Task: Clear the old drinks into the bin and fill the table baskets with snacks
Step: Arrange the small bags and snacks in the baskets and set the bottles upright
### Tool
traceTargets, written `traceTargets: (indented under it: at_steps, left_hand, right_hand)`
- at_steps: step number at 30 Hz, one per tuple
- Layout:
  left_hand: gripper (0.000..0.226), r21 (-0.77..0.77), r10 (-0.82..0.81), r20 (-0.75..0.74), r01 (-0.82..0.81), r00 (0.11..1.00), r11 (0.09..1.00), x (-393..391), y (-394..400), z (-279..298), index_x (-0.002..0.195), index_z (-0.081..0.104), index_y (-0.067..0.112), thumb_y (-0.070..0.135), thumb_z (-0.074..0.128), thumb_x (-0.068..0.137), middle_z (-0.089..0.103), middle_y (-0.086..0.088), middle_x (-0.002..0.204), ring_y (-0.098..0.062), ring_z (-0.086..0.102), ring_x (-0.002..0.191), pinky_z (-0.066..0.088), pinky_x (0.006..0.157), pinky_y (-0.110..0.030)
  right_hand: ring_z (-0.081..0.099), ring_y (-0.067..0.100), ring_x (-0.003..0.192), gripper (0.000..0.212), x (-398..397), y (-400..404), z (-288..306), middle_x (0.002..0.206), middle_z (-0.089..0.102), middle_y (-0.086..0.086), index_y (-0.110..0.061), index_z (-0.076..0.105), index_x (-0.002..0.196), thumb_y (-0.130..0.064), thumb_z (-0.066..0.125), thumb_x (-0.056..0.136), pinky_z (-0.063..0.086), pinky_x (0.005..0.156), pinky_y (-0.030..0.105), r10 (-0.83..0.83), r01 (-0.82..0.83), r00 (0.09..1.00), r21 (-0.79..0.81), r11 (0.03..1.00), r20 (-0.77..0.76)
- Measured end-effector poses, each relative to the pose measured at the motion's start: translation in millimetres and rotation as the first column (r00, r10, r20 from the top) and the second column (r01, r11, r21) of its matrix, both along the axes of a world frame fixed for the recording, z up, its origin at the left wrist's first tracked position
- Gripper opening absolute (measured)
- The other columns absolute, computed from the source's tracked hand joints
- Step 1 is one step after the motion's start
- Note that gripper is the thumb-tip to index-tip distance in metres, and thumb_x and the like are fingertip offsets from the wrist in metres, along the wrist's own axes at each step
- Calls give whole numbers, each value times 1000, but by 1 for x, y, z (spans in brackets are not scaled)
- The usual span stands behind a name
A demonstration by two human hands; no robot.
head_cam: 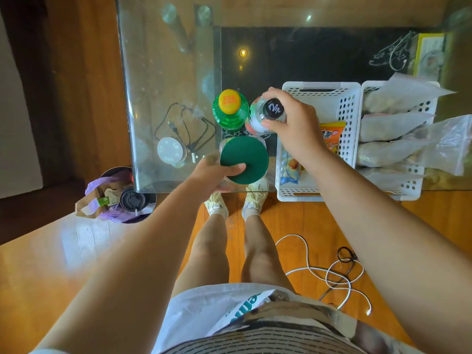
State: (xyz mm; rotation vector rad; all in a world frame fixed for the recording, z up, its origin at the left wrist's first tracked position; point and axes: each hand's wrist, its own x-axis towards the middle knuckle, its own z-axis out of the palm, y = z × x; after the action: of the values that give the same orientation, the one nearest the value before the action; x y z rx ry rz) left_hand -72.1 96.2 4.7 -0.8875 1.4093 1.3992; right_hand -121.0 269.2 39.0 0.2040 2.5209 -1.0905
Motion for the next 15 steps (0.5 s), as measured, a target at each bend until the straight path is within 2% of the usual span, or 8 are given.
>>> traceTargets:
  at_steps: [2, 4, 6, 10, 15]
  left_hand:
    - [43, 20, 22, -33, -21, 999, 1000, -4, 2, -5, 117, 54, 17, 3, 70, 79, 64, -5, 113, -22, 64, 101, 61, 66, -29]
    - [45, 15, -18, -54, 19, 998, 1000, -10, 3, -7, 118, 55, 21, 4, 70, 79, 63, -7, 119, -25, 63, 107, 58, 83, -39]
    - [48, 6, -57, -54, 57, 997, 998, -15, 4, -8, 122, 55, 20, 4, 70, 79, 63, -9, 122, -26, 63, 110, 53, 93, -46]
    - [55, 5, -69, -56, 69, 996, 998, -17, 5, -8, 130, 51, 16, 5, 70, 80, 62, -10, 125, -27, 62, 111, 53, 92, -44]
    - [63, -10, -25, -40, 25, 999, 1000, -15, 7, -10, 137, 44, 15, 7, 71, 80, 59, -11, 128, -27, 63, 110, 54, 91, -42]
  right_hand:
    - [57, 22, 115, 39, -1, 1, 0, 130, 59, 4, -19, 57, 118, -10, 66, 81, 48, 97, 33, 3, -3, 1000, -13, 1000, -6]
    - [57, 21, 115, 38, -2, 2, 1, 132, 58, 3, -19, 59, 114, -7, 66, 80, 48, 97, 33, 1, -1, 1000, -31, 1000, -11]
    - [55, 22, 119, 37, -2, 2, 0, 136, 55, 2, -18, 59, 113, -4, 66, 80, 47, 98, 33, 1, -1, 1000, -40, 999, -7]
    - [51, 23, 125, 39, -5, 3, -1, 140, 50, 1, -16, 58, 116, 1, 63, 81, 46, 101, 36, 13, -12, 1000, -75, 997, 13]
    - [54, 22, 121, 42, -10, 5, 1, 137, 54, 4, -16, 57, 119, 0, 64, 80, 47, 100, 38, 61, -58, 998, -87, 995, 32]
